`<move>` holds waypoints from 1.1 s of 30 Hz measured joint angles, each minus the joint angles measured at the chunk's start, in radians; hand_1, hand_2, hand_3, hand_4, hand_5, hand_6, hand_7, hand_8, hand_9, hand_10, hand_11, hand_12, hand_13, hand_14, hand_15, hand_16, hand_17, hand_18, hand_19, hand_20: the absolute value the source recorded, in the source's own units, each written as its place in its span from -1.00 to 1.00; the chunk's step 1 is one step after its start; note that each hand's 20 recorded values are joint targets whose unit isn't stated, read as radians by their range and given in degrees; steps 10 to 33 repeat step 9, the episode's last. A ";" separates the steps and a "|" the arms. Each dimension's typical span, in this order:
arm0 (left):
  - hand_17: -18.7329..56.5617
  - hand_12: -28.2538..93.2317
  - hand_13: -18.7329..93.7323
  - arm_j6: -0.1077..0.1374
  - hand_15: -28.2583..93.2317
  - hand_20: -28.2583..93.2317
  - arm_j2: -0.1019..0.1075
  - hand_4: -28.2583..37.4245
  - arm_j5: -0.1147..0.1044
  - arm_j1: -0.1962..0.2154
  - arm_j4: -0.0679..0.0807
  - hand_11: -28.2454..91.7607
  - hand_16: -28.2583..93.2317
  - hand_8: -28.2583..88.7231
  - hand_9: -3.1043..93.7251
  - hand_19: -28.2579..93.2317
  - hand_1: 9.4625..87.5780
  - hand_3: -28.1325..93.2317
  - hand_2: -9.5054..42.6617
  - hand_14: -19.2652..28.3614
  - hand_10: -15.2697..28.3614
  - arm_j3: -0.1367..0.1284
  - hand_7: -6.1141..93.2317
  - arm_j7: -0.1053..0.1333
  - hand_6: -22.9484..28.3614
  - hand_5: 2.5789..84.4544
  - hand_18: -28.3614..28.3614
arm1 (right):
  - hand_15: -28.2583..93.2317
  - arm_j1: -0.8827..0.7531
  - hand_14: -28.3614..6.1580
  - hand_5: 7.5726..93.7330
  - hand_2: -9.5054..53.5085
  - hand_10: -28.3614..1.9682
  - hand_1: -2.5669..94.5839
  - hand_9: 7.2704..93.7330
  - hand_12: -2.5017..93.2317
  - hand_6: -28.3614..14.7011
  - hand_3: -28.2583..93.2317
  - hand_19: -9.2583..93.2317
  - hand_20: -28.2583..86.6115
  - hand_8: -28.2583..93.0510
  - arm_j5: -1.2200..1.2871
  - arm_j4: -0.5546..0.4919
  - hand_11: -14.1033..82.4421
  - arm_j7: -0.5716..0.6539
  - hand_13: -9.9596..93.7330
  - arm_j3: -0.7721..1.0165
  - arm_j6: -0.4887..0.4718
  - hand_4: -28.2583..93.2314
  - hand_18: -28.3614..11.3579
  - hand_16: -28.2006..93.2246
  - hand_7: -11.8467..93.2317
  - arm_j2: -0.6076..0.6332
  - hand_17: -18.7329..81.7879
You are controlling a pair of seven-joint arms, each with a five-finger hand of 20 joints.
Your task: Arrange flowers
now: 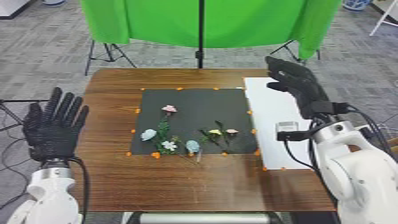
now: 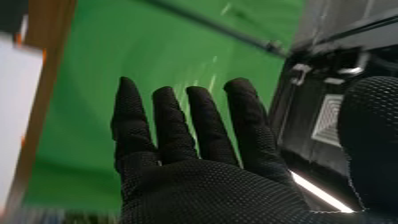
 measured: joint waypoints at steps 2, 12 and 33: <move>-0.70 -0.47 -0.28 -0.008 -0.28 -0.37 -0.001 -1.00 -0.007 0.011 -0.004 -0.34 -0.63 -0.67 -0.31 -0.06 -0.70 0.70 -0.07 0.27 0.28 -0.014 -0.79 0.004 0.18 -0.15 0.43 | -0.45 -0.018 -0.23 -0.31 -0.57 -0.10 -0.70 -0.39 -0.75 0.15 0.82 -0.24 -0.23 -0.69 0.042 -0.011 -0.66 -0.006 -0.30 0.005 -0.031 -0.99 -0.41 -0.26 -0.64 -0.004 -0.37; -0.69 -0.46 -0.27 -0.034 -0.28 -0.37 0.000 -1.00 -0.029 0.031 -0.009 -0.34 -0.63 -0.66 -0.30 -0.07 -0.68 0.70 -0.10 0.26 0.29 -0.023 -0.79 0.010 0.18 -0.14 0.43 | -0.45 -0.059 -0.13 -0.26 -0.56 -0.08 -0.69 -0.36 -0.75 0.15 0.84 -0.34 -0.25 -0.70 0.304 -0.013 -0.65 -0.017 -0.29 0.021 0.080 -0.99 -0.27 -0.27 -0.62 -0.005 -0.37; -0.69 -0.46 -0.27 -0.034 -0.28 -0.37 0.000 -1.00 -0.029 0.031 -0.009 -0.34 -0.63 -0.66 -0.30 -0.07 -0.68 0.70 -0.10 0.26 0.29 -0.023 -0.79 0.010 0.18 -0.14 0.43 | -0.45 -0.059 -0.13 -0.26 -0.56 -0.08 -0.69 -0.36 -0.75 0.15 0.84 -0.34 -0.25 -0.70 0.304 -0.013 -0.65 -0.017 -0.29 0.021 0.080 -0.99 -0.27 -0.27 -0.62 -0.005 -0.37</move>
